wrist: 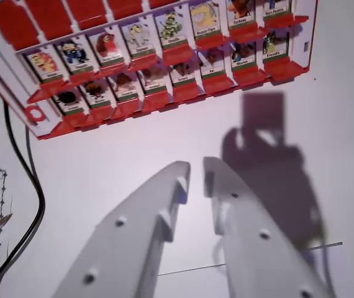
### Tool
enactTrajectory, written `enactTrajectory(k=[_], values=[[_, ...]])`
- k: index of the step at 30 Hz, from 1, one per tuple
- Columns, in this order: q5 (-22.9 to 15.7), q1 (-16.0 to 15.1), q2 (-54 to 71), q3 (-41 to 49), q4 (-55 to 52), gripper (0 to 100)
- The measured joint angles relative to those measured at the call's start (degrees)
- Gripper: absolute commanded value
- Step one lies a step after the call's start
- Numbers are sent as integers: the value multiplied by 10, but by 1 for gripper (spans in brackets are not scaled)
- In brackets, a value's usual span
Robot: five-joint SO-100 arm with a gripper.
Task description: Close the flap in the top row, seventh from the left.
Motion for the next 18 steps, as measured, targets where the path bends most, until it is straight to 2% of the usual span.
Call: enactTrajectory(k=[9, 18], values=[[23, 22, -135, -73, -20, 2], [21, 44, -272, -179, -53, 2]])
